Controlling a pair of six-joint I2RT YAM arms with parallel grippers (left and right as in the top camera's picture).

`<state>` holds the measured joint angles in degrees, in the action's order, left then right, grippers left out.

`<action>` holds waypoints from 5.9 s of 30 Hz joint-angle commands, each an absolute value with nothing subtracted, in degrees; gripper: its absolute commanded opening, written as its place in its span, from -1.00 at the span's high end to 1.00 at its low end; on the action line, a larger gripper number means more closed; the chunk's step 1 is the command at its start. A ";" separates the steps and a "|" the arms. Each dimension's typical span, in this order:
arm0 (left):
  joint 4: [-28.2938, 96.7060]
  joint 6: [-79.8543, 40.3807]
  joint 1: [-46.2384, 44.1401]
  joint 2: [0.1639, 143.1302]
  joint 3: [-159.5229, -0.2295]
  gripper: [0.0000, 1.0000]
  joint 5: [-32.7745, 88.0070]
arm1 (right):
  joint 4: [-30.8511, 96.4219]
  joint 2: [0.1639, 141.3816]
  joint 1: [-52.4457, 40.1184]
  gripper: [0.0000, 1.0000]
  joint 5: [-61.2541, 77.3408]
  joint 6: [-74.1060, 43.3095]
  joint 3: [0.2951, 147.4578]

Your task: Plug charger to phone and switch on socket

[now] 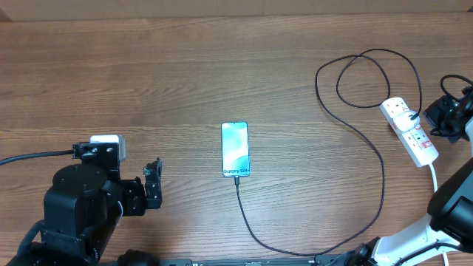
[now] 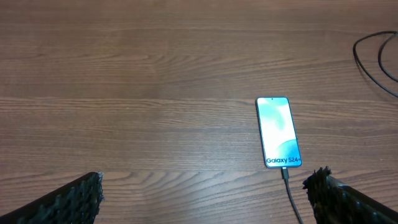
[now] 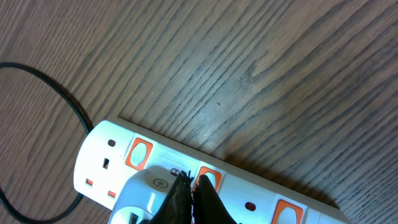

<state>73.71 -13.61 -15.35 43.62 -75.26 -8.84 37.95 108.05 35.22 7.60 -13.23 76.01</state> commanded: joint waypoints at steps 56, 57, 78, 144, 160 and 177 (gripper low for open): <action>73.56 -14.35 -15.35 43.16 -74.89 -0.99 -9.39 | 41.67 111.59 28.42 0.92 6.09 -10.39 75.24; 73.56 -14.35 -15.35 43.16 -74.89 -0.99 -9.39 | 41.58 111.59 28.42 0.92 6.09 -10.39 74.98; 73.56 -14.35 -15.33 42.46 -74.85 -1.00 -9.39 | 39.92 111.59 27.27 0.92 5.17 -10.39 72.79; 86.70 -14.37 3.38 0.25 -75.00 -0.99 -9.39 | 52.86 45.39 10.44 0.83 3.09 -16.45 72.84; 92.31 -14.55 3.36 0.25 -75.02 -0.99 -9.17 | 70.52 33.17 10.44 -1.00 8.29 -16.53 75.33; 92.31 -14.55 3.36 0.25 -75.02 -0.99 -9.17 | 69.08 31.90 7.79 -1.00 1.19 -16.05 67.61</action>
<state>92.27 -13.61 2.79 0.95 -75.00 -8.84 72.38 32.99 9.74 2.70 -16.49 72.42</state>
